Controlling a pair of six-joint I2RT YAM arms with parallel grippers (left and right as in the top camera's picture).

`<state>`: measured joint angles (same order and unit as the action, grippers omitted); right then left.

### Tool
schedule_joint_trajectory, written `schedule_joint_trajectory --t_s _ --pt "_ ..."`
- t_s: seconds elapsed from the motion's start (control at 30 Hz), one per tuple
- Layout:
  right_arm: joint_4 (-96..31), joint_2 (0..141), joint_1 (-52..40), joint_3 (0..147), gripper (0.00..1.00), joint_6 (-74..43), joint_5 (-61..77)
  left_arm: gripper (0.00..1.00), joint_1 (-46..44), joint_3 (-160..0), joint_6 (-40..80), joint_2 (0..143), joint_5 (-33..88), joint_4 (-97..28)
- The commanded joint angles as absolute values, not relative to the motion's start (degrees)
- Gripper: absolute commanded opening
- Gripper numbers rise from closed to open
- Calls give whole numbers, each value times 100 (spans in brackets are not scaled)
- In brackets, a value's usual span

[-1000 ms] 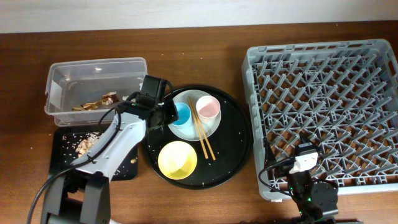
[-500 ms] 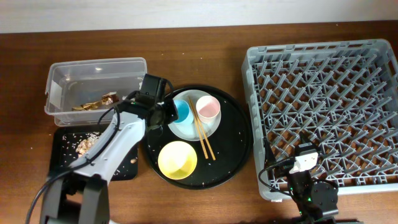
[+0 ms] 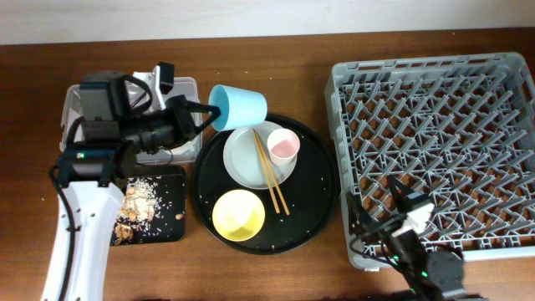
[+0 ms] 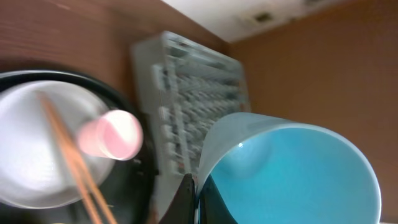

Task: Sort waste into correct bins and load items into the dishwasher rack
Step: 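Hand the blue cup from the left gripper to the right gripper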

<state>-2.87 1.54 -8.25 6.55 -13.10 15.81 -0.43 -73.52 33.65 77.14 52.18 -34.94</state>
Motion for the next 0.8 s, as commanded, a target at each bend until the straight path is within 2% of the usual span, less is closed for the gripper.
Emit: schedule_joint_trajectory --t_s 0.0,0.17,0.3,0.6,0.77 --pt "-648 598 -862 2038 98 -1769 2720 0 58 -7426 3273 7690 6801 -3194" --pt "-2244 2790 -862 4442 98 -1739 4250 0 54 -7426 3275 7693 7102 -3022" --pt "-2163 4425 -862 5627 99 -1743 5942 0 54 -7426 3271 7690 7450 -3020" --pt "-740 6208 -864 5819 99 -1745 7767 0 -327 -7426 3273 7690 7732 -2838" --pt "30 6471 -864 5819 99 -1769 8383 0 -615 -7426 3273 7690 7714 -2742"
